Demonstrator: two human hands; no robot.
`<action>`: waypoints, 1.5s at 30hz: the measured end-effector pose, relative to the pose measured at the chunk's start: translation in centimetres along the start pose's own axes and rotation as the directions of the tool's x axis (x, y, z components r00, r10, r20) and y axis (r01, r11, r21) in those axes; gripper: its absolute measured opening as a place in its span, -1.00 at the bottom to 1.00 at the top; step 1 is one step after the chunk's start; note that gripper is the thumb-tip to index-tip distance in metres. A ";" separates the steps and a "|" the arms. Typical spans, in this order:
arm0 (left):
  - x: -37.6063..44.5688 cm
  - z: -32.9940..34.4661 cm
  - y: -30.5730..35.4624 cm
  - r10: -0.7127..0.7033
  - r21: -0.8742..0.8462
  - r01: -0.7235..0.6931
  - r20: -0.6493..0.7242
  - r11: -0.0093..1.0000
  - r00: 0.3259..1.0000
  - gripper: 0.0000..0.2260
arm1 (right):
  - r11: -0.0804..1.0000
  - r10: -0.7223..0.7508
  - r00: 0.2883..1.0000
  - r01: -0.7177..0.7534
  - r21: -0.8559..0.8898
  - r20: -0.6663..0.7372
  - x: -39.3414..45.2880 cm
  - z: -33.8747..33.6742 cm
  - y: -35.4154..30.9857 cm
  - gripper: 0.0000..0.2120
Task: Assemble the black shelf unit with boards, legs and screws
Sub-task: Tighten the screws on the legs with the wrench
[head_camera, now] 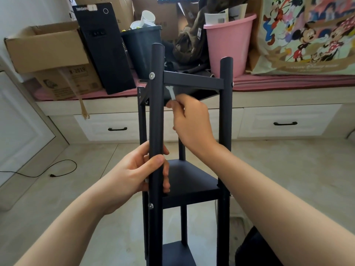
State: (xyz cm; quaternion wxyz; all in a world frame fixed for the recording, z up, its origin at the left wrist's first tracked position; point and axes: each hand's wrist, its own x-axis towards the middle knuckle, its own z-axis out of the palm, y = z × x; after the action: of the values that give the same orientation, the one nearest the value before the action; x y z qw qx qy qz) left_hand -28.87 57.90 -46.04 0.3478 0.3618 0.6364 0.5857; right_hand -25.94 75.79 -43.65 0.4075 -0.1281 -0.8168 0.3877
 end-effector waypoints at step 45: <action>0.1 -0.2 -0.2 -0.004 0.033 0.003 0.037 0.999 0.999 -0.75 | 0.983 -0.136 0.959 0.162 0.086 -0.248 1.6 2.8 0.3 -0.60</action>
State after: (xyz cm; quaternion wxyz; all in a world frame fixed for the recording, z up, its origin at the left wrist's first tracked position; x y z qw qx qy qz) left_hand -29.06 57.89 -46.18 0.3547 0.3772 0.6400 0.5677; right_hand -29.08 75.35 -44.00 0.5381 -0.0905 -0.7468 0.3801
